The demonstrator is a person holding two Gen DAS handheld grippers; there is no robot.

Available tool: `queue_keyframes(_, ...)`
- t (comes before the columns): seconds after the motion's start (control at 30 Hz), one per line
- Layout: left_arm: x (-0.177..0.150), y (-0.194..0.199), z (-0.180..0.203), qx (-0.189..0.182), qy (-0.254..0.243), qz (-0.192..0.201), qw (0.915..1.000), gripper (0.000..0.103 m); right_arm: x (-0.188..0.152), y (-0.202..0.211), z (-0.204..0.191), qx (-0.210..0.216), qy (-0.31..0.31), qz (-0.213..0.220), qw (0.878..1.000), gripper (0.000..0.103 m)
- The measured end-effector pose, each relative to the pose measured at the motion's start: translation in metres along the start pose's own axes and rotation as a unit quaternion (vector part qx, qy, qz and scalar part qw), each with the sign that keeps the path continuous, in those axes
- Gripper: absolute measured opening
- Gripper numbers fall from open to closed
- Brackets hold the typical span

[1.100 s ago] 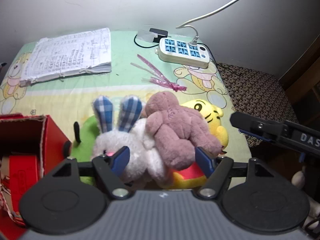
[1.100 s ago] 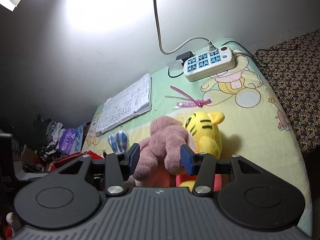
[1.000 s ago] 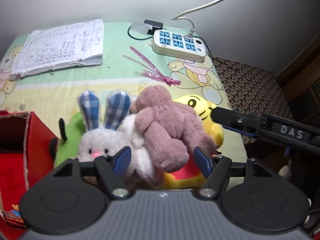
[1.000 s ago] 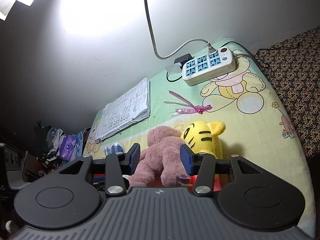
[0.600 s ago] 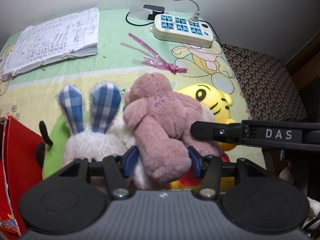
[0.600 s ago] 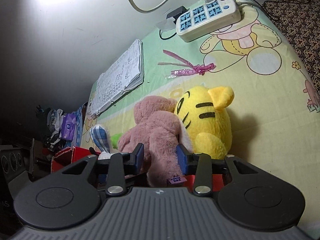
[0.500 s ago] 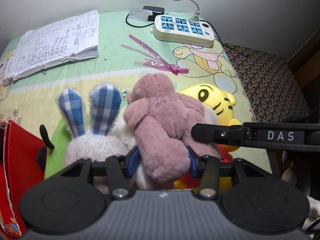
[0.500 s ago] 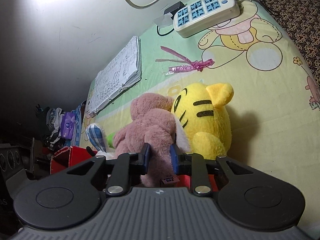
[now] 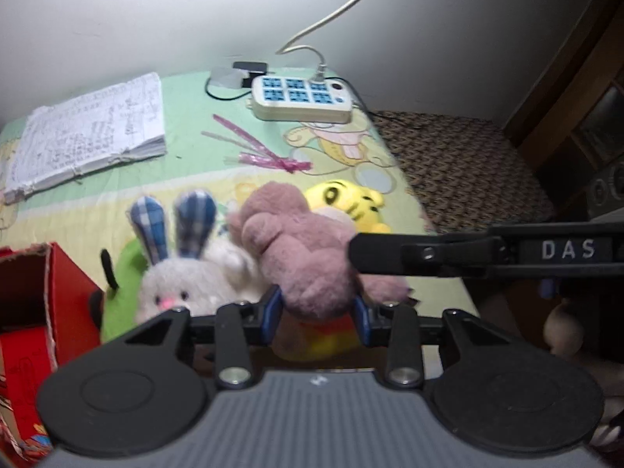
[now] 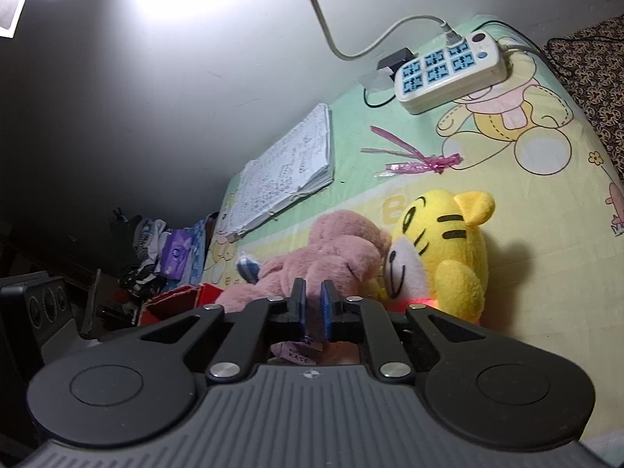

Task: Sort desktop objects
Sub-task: 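Grasp the pink teddy bear with the left gripper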

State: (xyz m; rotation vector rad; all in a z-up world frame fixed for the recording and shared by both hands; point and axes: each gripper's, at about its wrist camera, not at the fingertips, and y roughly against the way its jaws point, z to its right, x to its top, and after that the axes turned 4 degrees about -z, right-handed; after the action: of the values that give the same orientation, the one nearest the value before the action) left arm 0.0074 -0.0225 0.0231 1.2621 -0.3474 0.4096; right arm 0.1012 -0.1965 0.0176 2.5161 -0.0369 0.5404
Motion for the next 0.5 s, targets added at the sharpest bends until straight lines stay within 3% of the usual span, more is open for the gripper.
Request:
queue_keyframes(0.07,-0.018,0.010,0.017,0.002,-0.031,0.006,0.9995,0.039,-0.016,0.003,-0.018,0.023,0.017,-0.013,0.999,0.001)
queue_keyframes(0.13,-0.034,0.013,0.025,0.024,-0.058,0.016,0.9979,0.038,-0.031,0.005,-0.030,0.008,0.035,-0.012,0.999,0.001)
queue_keyframes(0.2,-0.042,0.010,0.020,0.030,-0.054,0.005,0.9981,0.038,-0.038,0.016,-0.020,-0.004,0.015,0.019,1.000,0.002)
queue_keyframes(0.33,-0.036,-0.004,0.001,0.031,-0.016,-0.006,0.9994,0.042,-0.035,0.027,0.002,-0.084,0.005,0.070,0.994,0.013)
queue_keyframes(0.37,-0.031,-0.009,-0.001,0.027,-0.011,-0.006,0.9996,0.043,-0.032,0.022,0.006,-0.107,0.010,0.071,0.992,0.022)
queue_keyframes(0.5,-0.015,-0.022,-0.004,0.025,0.008,0.008,0.9996,0.063,-0.026,-0.004,0.023,-0.132,0.007,0.044,0.990,0.027)
